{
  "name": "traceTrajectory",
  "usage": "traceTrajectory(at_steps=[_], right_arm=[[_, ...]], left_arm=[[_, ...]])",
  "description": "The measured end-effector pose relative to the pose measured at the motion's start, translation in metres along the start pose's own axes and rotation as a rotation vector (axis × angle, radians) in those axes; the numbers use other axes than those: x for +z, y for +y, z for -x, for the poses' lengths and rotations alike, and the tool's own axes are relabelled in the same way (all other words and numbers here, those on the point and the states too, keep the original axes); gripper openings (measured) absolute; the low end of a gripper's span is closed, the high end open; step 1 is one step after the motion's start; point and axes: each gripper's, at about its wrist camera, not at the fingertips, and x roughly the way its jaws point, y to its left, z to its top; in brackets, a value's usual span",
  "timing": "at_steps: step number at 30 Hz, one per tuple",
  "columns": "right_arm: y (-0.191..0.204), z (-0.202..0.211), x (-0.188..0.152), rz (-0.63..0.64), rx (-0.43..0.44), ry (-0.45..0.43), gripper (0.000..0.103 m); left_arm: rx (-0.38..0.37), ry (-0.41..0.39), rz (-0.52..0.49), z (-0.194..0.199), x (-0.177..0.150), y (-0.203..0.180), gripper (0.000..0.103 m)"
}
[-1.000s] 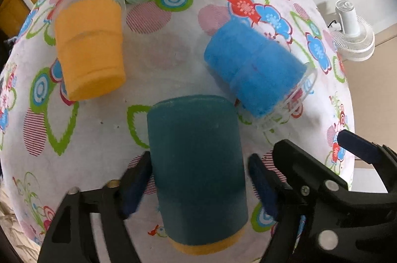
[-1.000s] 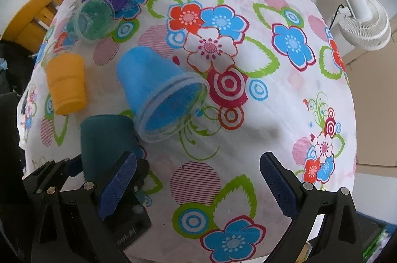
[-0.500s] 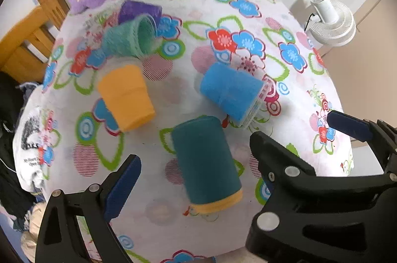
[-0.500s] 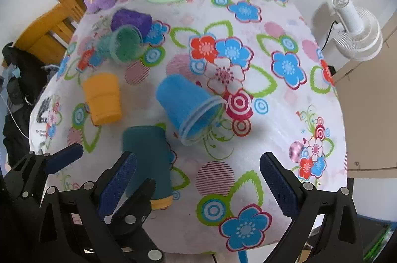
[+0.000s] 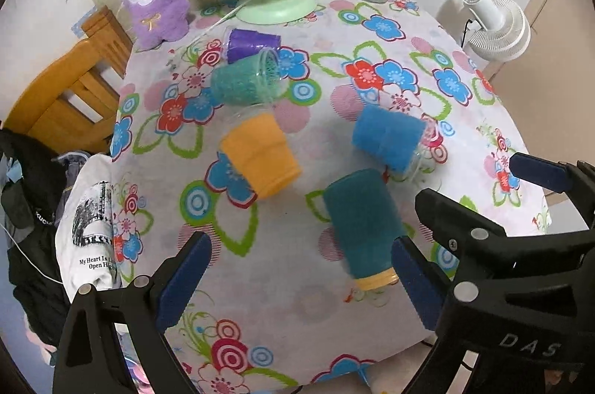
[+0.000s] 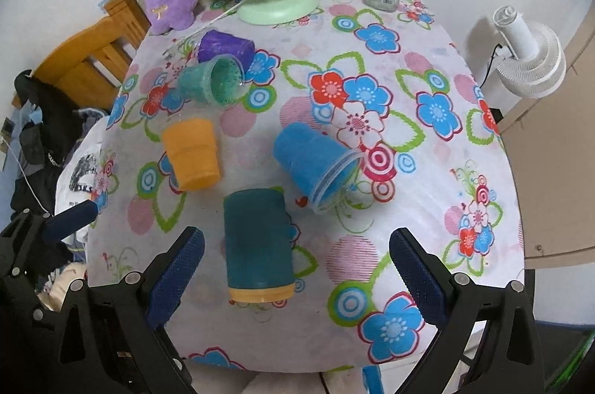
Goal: Flip cup upside down
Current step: 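Close the right gripper on the teal cup while the left gripper releases it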
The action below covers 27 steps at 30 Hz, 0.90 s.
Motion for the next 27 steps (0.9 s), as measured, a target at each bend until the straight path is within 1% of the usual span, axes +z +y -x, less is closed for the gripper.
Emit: traceTrajectory(at_steps=[3,7,10,13,17,27], right_arm=[[0.006,-0.008,0.000,0.016,-0.001,0.011,0.101],[0.016,-0.027,0.002,0.037,0.000,0.045,0.101],[0.023,-0.043,0.003,0.048,0.000,0.073,0.101],[0.029,-0.060,0.004,0.054,0.000,0.100,0.100],[0.032,-0.078,0.006,0.044,-0.003,0.129,0.099],[0.034,-0.122,0.004,0.032,0.000,0.232,0.089]], left_arm=[[-0.003,0.005,-0.001,-0.003,-0.004,0.008,0.098],[0.001,0.033,-0.015,-0.016,-0.007,0.018,0.098],[0.001,0.057,-0.036,-0.029,-0.009,0.025,0.098],[-0.012,0.085,-0.034,-0.042,-0.010,0.036,0.098],[-0.003,0.110,-0.045,-0.058,-0.011,0.045,0.098],[-0.026,0.171,-0.058,-0.090,-0.011,0.055,0.098]])
